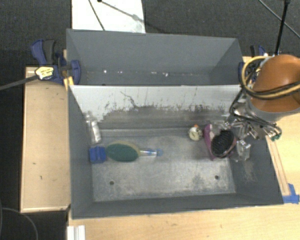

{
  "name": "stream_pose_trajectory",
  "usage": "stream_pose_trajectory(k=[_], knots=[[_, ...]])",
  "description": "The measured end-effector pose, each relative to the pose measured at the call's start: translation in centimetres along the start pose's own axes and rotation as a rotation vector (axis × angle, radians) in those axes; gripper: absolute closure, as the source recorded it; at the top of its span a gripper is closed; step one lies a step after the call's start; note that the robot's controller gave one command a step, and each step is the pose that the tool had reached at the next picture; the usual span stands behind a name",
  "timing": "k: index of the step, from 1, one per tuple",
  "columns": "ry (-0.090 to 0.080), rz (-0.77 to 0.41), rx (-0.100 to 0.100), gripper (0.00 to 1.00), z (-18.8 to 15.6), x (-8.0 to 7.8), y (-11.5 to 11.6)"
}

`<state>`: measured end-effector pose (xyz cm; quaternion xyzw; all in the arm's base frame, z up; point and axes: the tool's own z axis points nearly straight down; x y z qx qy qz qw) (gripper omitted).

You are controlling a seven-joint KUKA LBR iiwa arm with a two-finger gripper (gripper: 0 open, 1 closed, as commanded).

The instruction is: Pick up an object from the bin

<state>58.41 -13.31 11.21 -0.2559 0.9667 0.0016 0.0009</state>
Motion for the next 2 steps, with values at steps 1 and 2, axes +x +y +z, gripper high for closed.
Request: stream_pose_trajectory(k=[1, 2], knots=[[-0.009, -0.109, 0.001, 0.00, 3.79, -0.31, -1.21], [-0.005, -0.106, 0.002, 1.00, 3.52, -0.21, -1.32]])
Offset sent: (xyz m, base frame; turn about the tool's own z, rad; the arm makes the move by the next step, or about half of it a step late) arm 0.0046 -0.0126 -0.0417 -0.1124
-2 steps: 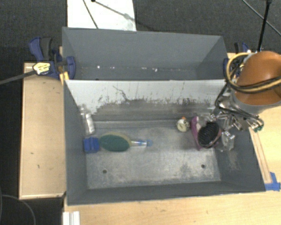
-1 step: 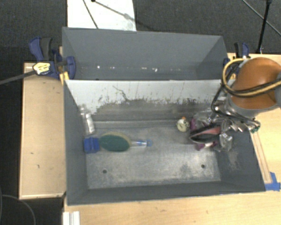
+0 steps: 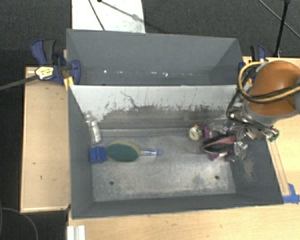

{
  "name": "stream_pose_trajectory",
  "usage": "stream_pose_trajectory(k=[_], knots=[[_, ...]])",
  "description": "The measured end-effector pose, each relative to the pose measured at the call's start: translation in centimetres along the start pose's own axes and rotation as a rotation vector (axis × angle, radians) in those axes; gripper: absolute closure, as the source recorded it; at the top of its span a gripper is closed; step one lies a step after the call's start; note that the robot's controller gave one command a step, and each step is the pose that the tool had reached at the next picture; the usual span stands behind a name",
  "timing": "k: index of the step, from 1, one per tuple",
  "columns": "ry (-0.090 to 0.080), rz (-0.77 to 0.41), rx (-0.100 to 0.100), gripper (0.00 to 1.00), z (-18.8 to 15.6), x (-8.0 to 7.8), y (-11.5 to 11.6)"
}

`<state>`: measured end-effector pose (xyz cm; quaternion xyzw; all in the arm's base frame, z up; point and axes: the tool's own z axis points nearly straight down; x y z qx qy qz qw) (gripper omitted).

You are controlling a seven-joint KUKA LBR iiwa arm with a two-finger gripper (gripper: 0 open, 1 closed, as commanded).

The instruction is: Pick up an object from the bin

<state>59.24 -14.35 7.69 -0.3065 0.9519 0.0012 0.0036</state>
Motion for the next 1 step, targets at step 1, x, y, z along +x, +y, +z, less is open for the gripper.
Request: stream_pose_trajectory(k=[1], knots=[[0.001, 0.065, 0.006, 1.00, -12.98, 2.64, 4.09]])
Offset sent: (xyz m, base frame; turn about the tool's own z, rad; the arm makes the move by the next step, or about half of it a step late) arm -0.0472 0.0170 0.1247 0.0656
